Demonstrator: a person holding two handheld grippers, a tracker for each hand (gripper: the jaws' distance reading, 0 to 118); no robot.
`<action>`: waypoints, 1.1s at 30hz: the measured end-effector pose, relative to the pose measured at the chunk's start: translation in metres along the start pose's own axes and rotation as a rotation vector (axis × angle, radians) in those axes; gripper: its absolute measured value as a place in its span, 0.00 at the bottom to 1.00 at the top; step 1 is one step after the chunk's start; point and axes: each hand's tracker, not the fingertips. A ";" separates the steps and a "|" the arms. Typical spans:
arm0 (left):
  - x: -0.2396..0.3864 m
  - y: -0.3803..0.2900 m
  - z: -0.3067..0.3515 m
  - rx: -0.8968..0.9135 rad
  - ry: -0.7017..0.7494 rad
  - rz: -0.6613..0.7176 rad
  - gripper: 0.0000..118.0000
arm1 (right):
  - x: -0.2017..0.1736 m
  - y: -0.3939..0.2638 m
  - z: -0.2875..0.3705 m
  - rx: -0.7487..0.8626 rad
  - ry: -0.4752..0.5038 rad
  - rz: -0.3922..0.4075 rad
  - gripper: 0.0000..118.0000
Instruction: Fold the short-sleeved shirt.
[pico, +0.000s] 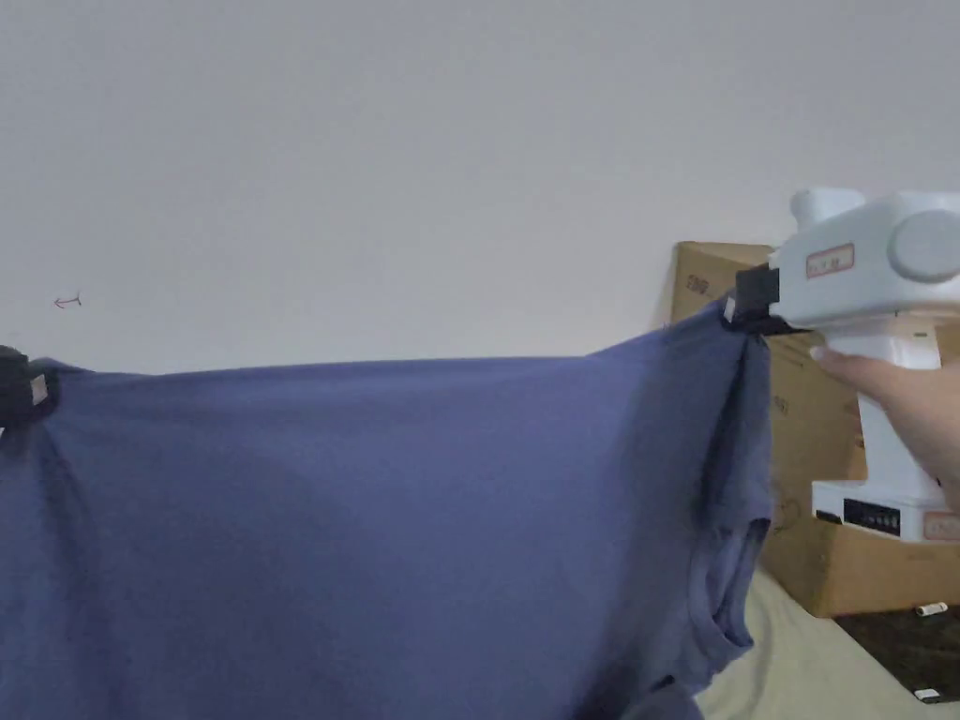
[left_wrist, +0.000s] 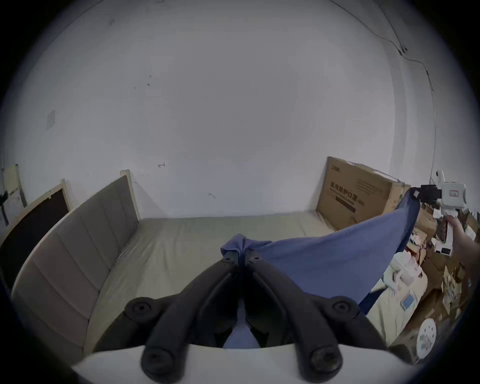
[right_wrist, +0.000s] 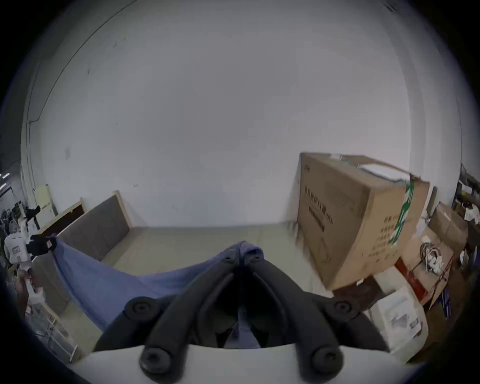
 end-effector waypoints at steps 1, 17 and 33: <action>-0.002 0.007 -0.007 0.001 0.001 0.019 0.01 | -0.002 0.010 -0.008 0.025 -0.033 0.013 0.00; -0.029 0.100 -0.133 0.202 0.039 0.200 0.01 | -0.032 0.125 -0.132 0.231 -0.192 0.120 0.00; -0.017 -0.147 -0.225 -0.292 0.063 0.207 0.01 | 0.013 -0.198 -0.199 -0.316 -0.105 0.085 0.00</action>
